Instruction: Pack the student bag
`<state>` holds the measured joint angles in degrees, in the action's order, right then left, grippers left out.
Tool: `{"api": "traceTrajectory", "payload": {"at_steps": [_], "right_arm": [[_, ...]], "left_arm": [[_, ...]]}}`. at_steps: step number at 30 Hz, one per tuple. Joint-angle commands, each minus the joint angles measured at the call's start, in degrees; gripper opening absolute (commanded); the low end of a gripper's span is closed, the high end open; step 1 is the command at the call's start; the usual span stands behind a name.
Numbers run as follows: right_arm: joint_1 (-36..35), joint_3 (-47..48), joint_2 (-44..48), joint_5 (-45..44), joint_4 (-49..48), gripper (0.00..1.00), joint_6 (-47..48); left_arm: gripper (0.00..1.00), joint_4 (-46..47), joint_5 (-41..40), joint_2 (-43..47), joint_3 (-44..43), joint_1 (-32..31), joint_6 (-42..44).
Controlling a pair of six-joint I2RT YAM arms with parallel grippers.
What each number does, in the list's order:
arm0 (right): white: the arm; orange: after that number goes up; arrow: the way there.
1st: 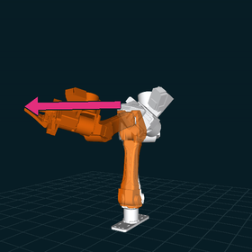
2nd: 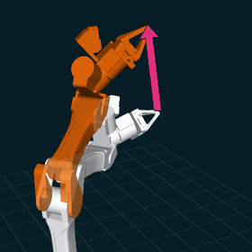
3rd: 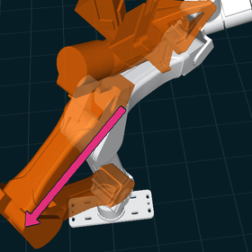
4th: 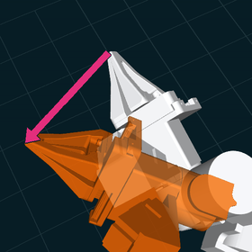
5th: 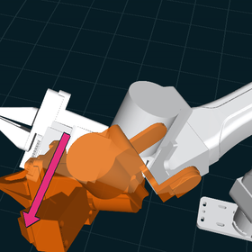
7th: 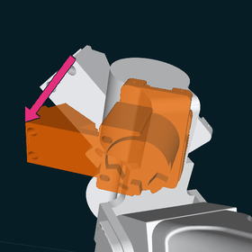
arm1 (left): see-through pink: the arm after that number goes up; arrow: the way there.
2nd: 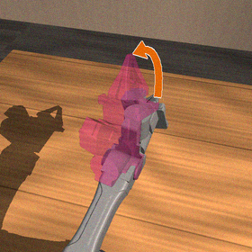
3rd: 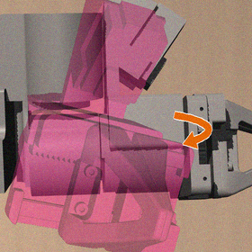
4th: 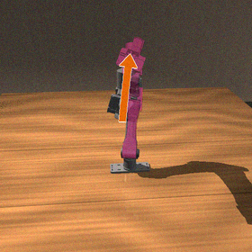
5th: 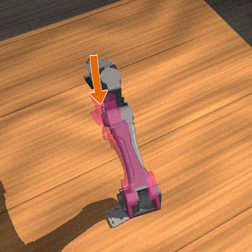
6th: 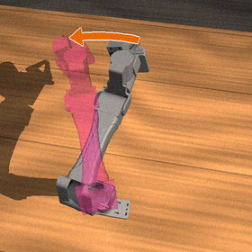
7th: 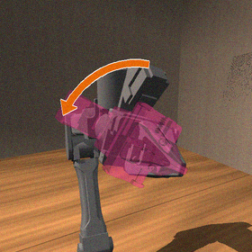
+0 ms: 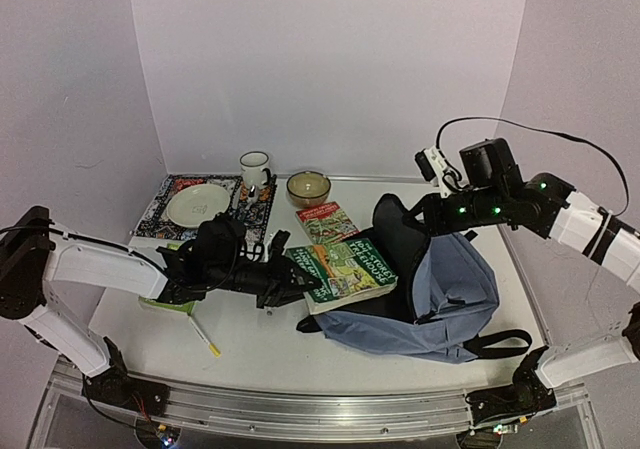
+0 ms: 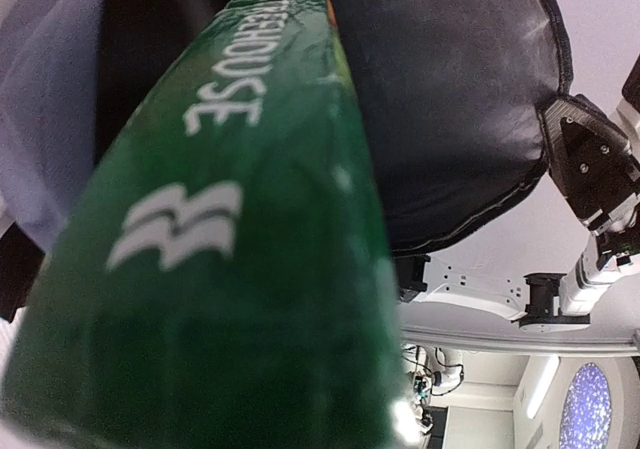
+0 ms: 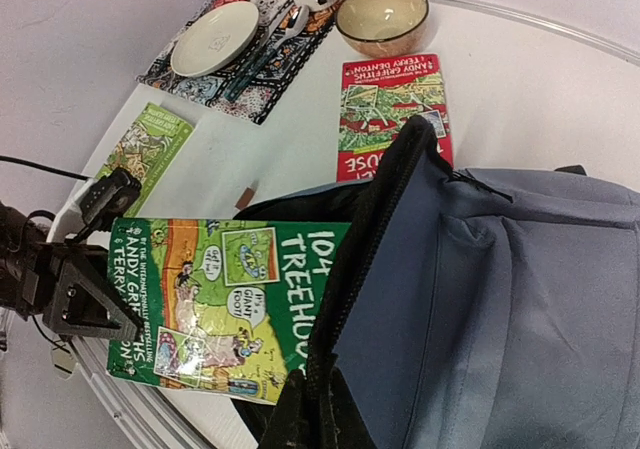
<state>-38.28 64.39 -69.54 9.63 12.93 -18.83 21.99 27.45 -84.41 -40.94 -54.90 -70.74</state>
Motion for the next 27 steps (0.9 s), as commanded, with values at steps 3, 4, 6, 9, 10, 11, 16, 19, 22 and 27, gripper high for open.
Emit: {"api": "traceTrajectory", "payload": {"at_steps": [3, 4, 6, 9, 10, 11, 16, 19, 22, 27], "right_arm": [[-2.3, 4.9, 1.9, 1.4, -4.5, 0.00, 1.5], [-2.6, 5.2, 1.9, 1.4, -4.7, 0.00, 1.5], [-3.2, 5.9, 1.8, 1.7, -5.1, 0.00, 1.5], [-3.9, 6.6, 1.6, 2.0, -5.6, 0.00, 1.7], [-4.1, 6.6, 1.5, 2.0, -5.7, 0.00, 1.7], [-4.2, 6.7, 1.5, 2.0, -5.8, 0.00, 1.8], [-4.9, 7.2, 1.1, 3.1, -6.5, 0.00, 1.7], [-5.6, 7.5, 0.5, 3.5, -7.0, 0.00, 1.7], [-6.3, 7.7, 0.1, 3.4, -7.6, 0.00, 1.5], [-7.5, 7.8, -0.6, 3.2, -8.6, 0.00, 1.2]], "left_arm": [[0.00, 6.2, 2.3, -5.1, -7.8, -0.4, -1.2], [0.00, 6.2, 2.0, -5.8, -7.7, -0.4, -1.9], [0.00, 6.2, 0.3, -6.0, -6.3, -0.4, -2.7], [0.00, 6.1, -1.8, -5.7, -4.5, -0.2, -3.3], [0.00, 6.0, -2.3, -5.8, -4.1, -0.2, -3.4], [0.00, 6.0, -2.6, -6.0, -3.8, -0.1, -3.6], [0.00, 6.1, -1.7, -6.9, -7.1, -0.6, -1.3], [0.00, 6.1, -1.4, -7.2, -10.0, -0.7, 0.1], [0.00, 6.2, -0.9, -9.0, -12.7, -0.8, 0.0], [0.00, 6.3, -1.9, -13.6, -17.0, -2.0, -0.4]]}}
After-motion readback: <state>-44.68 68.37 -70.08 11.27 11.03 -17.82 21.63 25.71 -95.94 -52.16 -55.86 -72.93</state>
